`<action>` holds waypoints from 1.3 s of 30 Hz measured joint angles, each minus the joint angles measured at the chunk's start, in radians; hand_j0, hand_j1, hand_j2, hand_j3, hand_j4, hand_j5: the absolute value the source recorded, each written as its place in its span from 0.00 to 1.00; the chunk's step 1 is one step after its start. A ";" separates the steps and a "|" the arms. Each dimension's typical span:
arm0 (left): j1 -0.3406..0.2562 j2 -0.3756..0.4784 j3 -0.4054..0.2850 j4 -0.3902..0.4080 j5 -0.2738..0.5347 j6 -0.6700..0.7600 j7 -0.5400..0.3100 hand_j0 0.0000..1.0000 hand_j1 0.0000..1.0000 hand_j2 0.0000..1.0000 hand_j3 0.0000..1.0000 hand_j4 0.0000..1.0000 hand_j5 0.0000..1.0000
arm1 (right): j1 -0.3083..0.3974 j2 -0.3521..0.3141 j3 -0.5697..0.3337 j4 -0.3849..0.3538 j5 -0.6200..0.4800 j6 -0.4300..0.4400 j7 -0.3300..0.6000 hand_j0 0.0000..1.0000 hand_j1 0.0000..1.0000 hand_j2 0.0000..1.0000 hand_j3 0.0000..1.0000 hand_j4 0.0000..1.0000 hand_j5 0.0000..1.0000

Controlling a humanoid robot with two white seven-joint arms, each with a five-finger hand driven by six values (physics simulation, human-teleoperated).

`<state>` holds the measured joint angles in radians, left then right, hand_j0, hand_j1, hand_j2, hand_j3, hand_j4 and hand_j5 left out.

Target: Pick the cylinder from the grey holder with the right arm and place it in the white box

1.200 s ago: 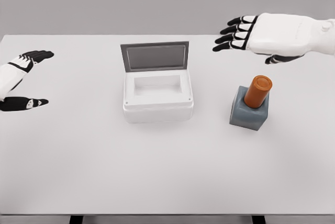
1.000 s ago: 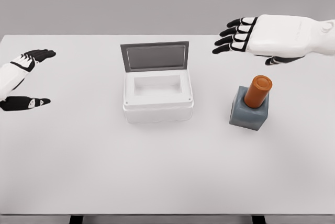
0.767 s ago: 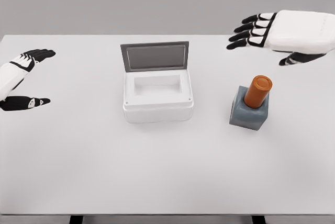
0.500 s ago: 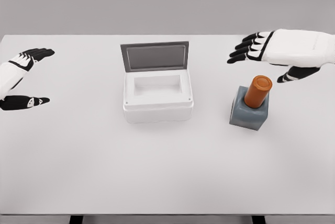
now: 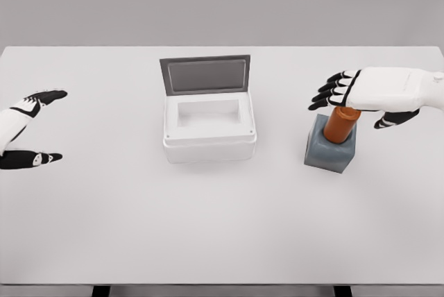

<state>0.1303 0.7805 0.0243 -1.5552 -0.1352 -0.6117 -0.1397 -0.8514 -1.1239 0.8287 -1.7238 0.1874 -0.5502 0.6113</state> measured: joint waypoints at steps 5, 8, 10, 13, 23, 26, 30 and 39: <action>0.074 0.002 -0.010 0.002 0.127 0.000 0.000 1.00 1.00 1.00 1.00 1.00 1.00 | 0.002 0.004 0.016 0.008 0.015 0.000 0.000 0.99 0.99 0.99 0.99 0.99 0.99; 0.072 0.002 -0.025 0.011 0.179 0.000 0.001 1.00 1.00 1.00 1.00 1.00 1.00 | 0.000 0.006 0.019 0.010 0.018 0.000 0.000 0.99 0.99 0.99 0.99 0.99 0.99; 0.072 0.002 -0.032 0.024 0.198 0.000 0.001 1.00 1.00 1.00 1.00 1.00 1.00 | 0.000 0.006 0.020 0.010 0.019 -0.001 0.000 0.99 0.99 0.99 0.99 0.99 0.99; 0.072 -0.003 -0.038 0.039 0.212 0.000 0.001 1.00 1.00 1.00 1.00 1.00 1.00 | 0.000 0.009 0.028 0.010 0.020 -0.001 0.000 0.92 0.92 0.92 0.92 0.92 0.92; 0.072 -0.010 -0.042 0.051 0.222 0.000 0.001 1.00 1.00 1.00 1.00 1.00 1.00 | 0.000 0.016 0.034 0.010 0.021 0.003 0.000 0.48 0.48 0.48 0.48 0.48 0.48; 0.072 -0.011 -0.043 0.051 0.222 0.000 0.001 1.00 1.00 1.00 1.00 1.00 1.00 | 0.000 0.016 0.034 0.010 0.020 0.004 0.000 0.36 0.36 0.36 0.36 0.36 0.36; 0.072 -0.011 -0.042 0.051 0.223 0.000 0.001 1.00 1.00 1.00 1.00 1.00 1.00 | -0.002 0.020 0.031 0.009 0.020 0.001 0.000 0.32 0.32 0.32 0.32 0.32 0.32; 0.072 -0.010 -0.041 0.051 0.222 0.000 0.001 1.00 1.00 1.00 1.00 1.00 1.00 | -0.023 0.038 0.010 0.009 0.014 -0.006 0.000 0.31 0.31 0.31 0.31 0.31 0.31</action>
<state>0.2025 0.7701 -0.0171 -1.5043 0.0873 -0.6115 -0.1385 -0.8744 -1.0860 0.8390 -1.7150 0.2011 -0.5560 0.6116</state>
